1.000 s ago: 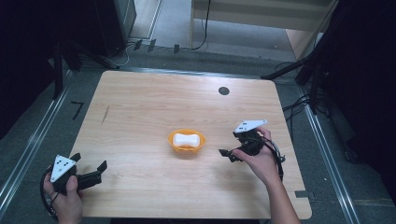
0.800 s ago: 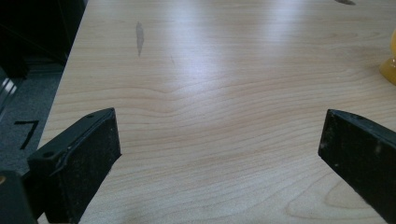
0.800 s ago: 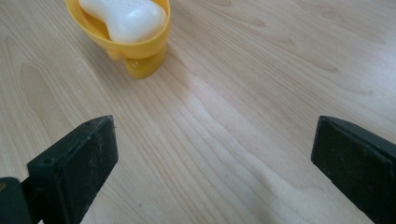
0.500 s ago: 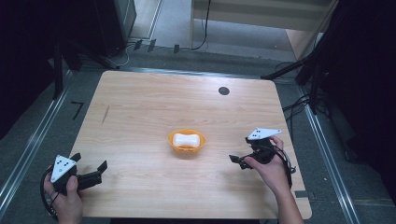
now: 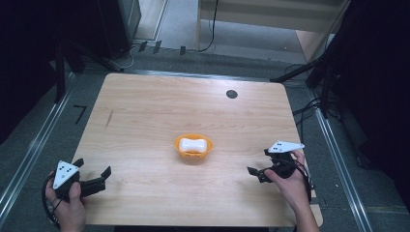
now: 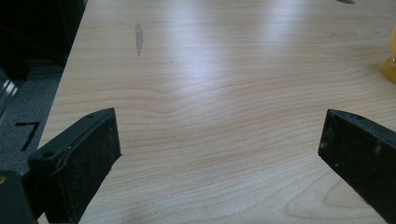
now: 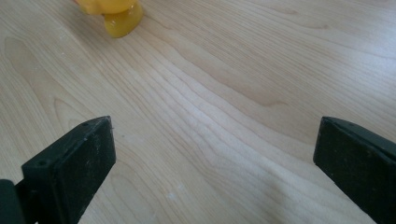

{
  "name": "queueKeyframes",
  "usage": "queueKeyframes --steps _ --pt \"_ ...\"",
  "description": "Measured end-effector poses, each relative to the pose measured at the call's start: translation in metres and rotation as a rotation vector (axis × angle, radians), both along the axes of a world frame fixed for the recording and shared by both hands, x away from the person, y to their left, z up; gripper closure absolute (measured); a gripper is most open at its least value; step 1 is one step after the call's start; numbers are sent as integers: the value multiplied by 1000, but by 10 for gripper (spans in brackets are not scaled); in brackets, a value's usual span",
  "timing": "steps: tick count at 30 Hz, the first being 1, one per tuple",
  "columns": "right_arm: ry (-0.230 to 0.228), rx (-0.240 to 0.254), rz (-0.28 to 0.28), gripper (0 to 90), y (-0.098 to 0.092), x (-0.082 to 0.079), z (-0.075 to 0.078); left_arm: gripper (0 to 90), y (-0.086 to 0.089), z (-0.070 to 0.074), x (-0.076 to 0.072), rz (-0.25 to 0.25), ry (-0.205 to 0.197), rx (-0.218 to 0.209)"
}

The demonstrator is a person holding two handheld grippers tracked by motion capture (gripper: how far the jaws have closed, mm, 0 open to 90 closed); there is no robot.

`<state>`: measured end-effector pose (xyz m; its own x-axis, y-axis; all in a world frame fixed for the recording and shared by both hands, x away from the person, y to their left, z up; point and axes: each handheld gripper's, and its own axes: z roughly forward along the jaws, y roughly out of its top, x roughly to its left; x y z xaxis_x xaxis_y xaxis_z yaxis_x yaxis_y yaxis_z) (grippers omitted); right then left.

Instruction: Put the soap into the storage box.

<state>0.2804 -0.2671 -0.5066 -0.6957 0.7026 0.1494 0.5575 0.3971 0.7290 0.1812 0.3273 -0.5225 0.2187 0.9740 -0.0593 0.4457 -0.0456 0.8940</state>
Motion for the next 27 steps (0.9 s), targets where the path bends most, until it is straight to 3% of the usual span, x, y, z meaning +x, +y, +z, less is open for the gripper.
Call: queueKeyframes --steps 27 --pt "8 63 -111 0 -56 -28 -24 0 0 0 -1 1 2 11"
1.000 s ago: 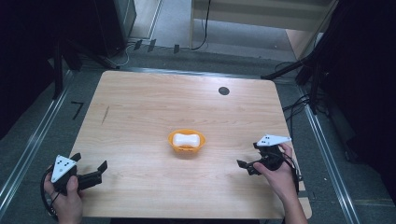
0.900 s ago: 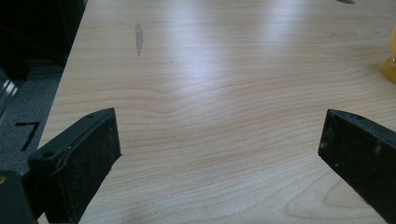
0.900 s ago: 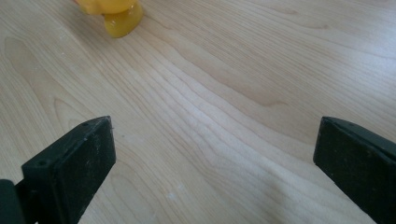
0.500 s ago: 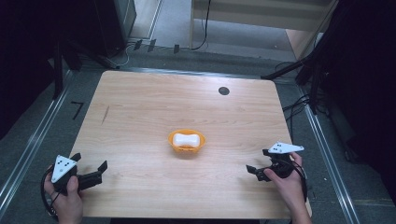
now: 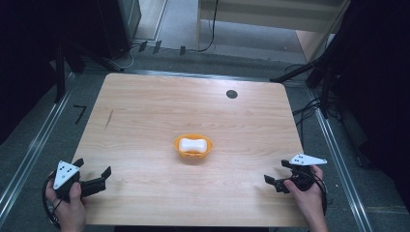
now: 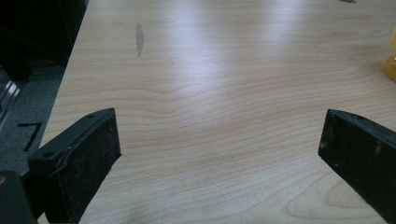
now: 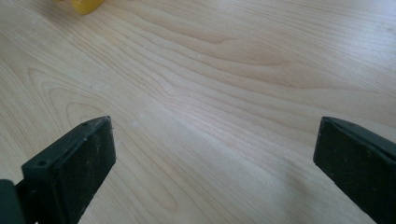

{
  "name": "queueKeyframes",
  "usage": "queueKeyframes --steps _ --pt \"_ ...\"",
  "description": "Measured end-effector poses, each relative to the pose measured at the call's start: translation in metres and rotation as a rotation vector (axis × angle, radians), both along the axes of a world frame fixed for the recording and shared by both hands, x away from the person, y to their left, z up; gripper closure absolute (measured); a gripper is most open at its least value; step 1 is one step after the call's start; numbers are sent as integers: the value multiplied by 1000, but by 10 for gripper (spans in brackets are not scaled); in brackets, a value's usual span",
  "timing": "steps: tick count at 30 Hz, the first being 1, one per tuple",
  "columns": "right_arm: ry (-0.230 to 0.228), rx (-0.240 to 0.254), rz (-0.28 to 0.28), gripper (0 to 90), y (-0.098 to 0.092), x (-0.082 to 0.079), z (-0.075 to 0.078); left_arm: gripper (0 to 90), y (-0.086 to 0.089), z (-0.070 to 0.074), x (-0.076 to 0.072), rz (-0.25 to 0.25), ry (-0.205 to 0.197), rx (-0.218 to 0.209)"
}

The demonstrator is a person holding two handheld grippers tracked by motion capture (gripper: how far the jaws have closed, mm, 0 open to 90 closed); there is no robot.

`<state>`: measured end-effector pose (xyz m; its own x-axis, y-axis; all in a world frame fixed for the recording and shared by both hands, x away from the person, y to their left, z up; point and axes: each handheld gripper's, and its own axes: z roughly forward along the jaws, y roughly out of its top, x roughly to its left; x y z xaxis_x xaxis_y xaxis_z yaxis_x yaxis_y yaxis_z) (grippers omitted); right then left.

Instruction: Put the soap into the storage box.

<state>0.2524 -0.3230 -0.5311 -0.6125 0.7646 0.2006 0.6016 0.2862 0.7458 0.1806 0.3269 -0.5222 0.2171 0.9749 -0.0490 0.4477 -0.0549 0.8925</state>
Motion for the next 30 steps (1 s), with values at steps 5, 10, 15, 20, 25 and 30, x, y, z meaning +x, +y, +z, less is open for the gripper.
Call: queueKeyframes --steps 5,10,15,20,25,30 --pt "4 6 -26 0 -10 -6 -5 0 0 0 0 0 -2 1" --pt "6 12 -47 0 -20 -11 -9 0 0 0 0 1 -2 2" --pt "3 20 -70 0 -31 -17 -12 0 -1 0 0 2 -4 2" --pt "-2 33 -96 0 -42 -24 -16 0 -1 0 0 1 -4 7" --pt "-7 37 -119 0 -50 -29 -20 0 0 0 0 3 -1 -2" --pt "-39 64 -139 0 -52 -33 -21 0 2 0 1 12 5 -16"
